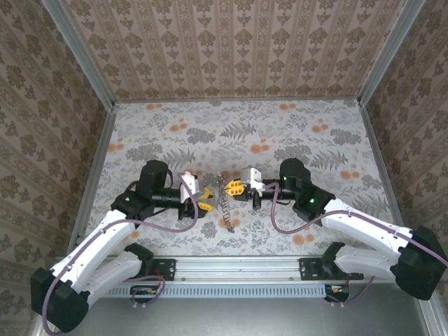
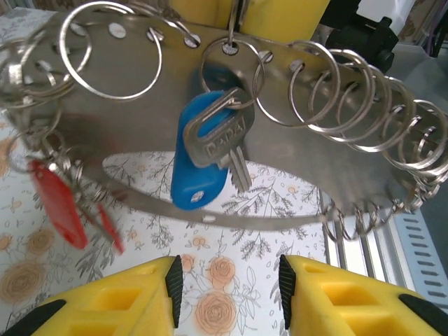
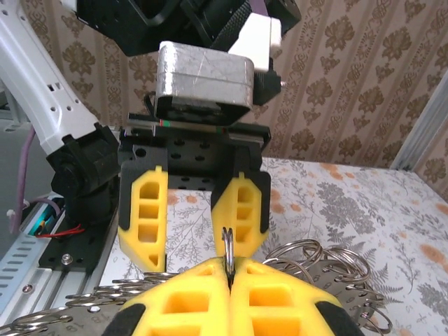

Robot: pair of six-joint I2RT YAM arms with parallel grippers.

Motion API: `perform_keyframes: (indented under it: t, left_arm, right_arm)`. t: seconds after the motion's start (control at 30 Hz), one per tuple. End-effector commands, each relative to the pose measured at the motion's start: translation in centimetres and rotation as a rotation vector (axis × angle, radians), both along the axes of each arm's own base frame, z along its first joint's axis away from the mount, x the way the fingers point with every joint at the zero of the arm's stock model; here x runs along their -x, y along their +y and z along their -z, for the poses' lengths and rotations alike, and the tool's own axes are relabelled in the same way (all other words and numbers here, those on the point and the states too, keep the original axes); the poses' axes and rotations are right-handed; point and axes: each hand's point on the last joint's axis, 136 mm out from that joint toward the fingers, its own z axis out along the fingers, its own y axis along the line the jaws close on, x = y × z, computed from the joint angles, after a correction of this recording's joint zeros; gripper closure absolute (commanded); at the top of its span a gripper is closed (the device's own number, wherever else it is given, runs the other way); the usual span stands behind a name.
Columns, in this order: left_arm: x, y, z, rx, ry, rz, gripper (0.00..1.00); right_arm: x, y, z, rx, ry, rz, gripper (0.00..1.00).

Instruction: Put the keys on the keyring

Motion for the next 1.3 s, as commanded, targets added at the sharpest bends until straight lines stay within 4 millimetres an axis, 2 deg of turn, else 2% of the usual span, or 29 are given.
perform_keyframes:
  t: [0.0, 0.37, 0.63, 0.73, 1.13, 1.27]
  left_arm:
    - [-0.5, -1.3, -1.4, 0.056, -0.039, 0.013, 0.57]
    - [-0.3, -2.9, -2.9, 0.139, -0.055, 0.059, 0.56]
    - [-0.8, -3.2, -3.0, 0.136, -0.059, 0.049, 0.45]
    - [-0.5, -3.2, -3.1, 0.147, -0.061, 0.066, 0.45]
    - [-0.4, -2.7, -2.5, 0.14, -0.093, 0.048, 0.71]
    - [-0.2, -2.3, -1.9, 0.124, -0.097, 0.041, 0.74]
  right_arm:
    - [0.7, 0.0, -2.0, -0.07, -0.047, -0.043, 1.0]
    - [0.6, 0.5, -2.5, -0.094, -0.033, -0.06, 1.0]
    - [0.3, 0.6, -2.4, -0.086, -0.033, -0.051, 1.0]
    - [0.2, 0.7, -2.4, -0.087, -0.032, -0.053, 1.0]
    - [0.1, 1.3, -2.8, -0.085, -0.036, -0.079, 1.0]
    - [0.1, 1.3, -2.8, -0.085, -0.035, -0.081, 1.0]
